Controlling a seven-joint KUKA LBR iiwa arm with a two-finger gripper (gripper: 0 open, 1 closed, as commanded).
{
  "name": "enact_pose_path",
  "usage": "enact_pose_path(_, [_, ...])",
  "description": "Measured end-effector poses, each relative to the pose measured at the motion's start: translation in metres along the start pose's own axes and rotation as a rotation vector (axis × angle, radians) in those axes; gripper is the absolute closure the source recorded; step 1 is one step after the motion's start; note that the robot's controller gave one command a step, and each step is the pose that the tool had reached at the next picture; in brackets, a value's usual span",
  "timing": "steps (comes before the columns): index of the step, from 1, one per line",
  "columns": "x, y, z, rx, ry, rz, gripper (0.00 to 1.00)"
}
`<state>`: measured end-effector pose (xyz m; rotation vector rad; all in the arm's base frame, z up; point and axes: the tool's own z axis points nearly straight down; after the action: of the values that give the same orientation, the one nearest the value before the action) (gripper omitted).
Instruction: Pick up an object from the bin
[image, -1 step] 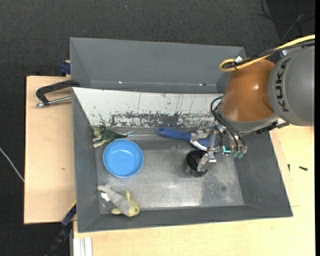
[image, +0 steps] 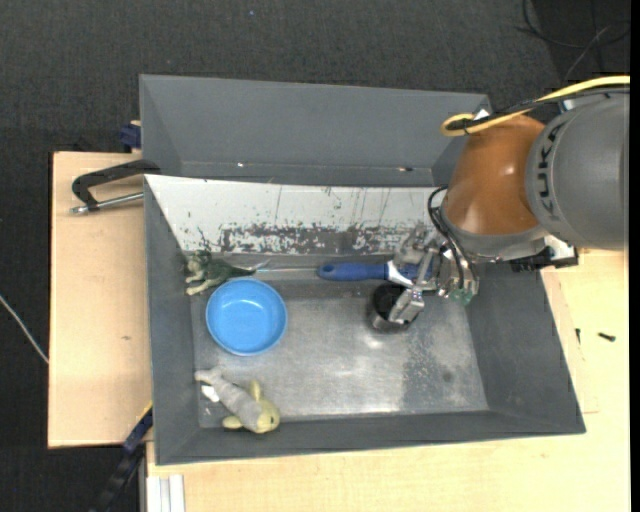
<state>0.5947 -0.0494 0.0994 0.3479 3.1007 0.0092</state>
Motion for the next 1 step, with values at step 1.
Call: enact_pose_path(1, [-0.0019,0.0020,0.0034,-0.002,-0.003,0.085,0.00])
